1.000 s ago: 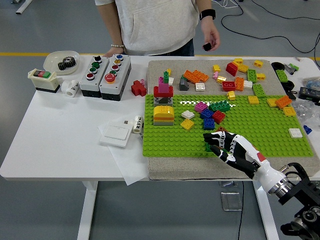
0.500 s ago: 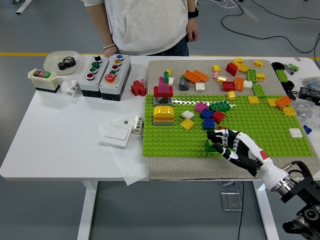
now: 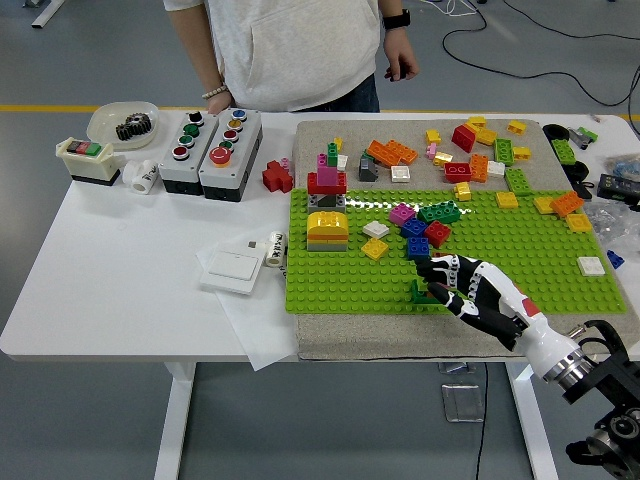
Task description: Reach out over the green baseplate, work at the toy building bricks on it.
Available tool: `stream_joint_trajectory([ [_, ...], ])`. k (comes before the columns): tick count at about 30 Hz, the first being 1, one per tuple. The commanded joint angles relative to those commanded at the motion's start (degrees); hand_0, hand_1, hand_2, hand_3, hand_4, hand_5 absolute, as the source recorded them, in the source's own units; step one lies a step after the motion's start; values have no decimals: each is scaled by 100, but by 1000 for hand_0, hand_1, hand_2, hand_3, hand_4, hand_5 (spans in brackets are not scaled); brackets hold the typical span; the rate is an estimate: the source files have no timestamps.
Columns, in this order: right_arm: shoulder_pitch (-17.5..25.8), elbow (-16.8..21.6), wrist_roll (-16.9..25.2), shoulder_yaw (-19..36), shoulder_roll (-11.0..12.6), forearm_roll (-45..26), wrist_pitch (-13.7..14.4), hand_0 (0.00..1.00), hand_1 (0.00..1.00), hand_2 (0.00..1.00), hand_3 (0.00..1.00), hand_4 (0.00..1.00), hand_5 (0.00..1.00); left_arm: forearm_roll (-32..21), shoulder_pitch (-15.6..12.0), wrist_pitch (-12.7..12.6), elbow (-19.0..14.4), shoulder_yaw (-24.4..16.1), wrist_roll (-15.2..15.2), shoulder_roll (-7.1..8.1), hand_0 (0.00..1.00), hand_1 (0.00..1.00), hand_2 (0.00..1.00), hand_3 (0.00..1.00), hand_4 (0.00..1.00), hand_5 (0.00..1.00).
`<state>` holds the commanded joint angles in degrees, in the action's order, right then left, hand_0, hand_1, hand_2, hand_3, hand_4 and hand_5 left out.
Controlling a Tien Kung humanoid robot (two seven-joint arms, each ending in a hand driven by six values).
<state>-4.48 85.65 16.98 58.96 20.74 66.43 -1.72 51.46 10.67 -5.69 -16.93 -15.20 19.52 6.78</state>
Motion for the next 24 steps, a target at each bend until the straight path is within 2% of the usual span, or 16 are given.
stream_joint_trajectory([
  [10,20,8,-3,70,7,21,-5,806,752,771,638,847,632,-9,7,-2,-2,9,-2,2,485,586,637,579,600,678],
  [19,151,181,-38,97,8,98,-60,805,752,771,640,849,635,-12,6,-6,-2,4,0,2,485,587,637,579,600,678],
  [23,248,399,-9,140,26,141,-17,771,738,762,630,850,637,-4,5,-6,-1,-4,3,0,486,588,637,579,600,678],
  [24,245,488,58,123,45,114,65,771,738,762,630,850,637,2,5,-5,-1,-7,4,0,486,588,637,579,600,678],
])
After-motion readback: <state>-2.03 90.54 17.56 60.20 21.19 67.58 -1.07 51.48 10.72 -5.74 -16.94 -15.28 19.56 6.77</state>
